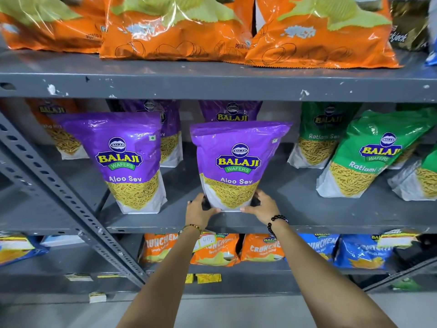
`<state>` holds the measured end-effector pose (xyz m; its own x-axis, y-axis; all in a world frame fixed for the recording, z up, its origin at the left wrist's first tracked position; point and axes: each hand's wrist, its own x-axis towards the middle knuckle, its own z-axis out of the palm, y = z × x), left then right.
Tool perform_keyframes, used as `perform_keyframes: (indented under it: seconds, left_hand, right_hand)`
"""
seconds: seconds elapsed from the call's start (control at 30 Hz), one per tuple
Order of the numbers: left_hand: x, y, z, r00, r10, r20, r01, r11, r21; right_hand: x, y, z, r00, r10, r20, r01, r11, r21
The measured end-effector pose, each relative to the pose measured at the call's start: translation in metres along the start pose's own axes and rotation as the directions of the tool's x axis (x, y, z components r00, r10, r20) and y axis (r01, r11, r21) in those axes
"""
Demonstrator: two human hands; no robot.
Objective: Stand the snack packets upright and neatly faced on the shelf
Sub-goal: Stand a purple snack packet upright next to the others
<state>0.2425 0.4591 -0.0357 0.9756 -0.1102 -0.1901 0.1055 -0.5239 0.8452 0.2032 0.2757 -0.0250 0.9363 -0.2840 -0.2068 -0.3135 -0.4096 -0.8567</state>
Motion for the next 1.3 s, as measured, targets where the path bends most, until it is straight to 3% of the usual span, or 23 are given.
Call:
perform_keyframes:
  seconds: [1.3]
  left_hand:
    - [-0.0048,0.0035,-0.0069,1.000,-0.001,0.024,0.000,1.000,0.031]
  right_hand:
    - [-0.0053,-0.0049,-0.0022,0.999,0.026,0.029,-0.025,0.999,-0.048]
